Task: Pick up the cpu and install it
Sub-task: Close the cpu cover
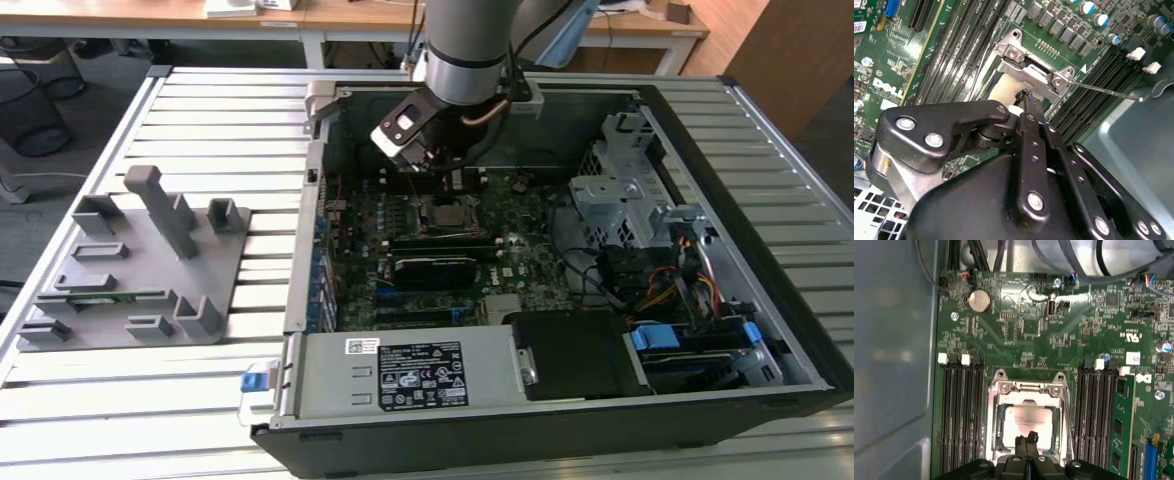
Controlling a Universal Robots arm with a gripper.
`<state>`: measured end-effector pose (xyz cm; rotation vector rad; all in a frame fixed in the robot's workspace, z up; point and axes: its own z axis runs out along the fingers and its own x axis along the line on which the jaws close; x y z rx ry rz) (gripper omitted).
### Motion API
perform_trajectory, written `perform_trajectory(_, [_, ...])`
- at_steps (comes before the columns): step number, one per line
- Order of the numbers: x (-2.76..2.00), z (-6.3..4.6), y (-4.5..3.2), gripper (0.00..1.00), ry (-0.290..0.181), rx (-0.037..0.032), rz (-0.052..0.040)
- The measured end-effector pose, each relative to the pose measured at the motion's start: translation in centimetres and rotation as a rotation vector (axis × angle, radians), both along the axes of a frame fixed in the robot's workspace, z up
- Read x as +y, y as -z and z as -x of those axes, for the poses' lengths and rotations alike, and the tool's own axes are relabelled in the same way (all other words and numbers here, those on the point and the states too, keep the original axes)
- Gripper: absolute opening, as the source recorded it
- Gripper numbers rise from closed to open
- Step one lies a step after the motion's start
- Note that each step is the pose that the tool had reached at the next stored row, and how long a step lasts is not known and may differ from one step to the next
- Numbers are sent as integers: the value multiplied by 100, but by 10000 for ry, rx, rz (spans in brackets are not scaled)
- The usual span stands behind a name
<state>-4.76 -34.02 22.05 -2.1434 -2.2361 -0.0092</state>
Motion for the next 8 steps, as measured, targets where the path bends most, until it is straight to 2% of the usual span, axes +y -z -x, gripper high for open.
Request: perform_trajectory(8, [0, 69, 12, 11, -1, -1, -1])
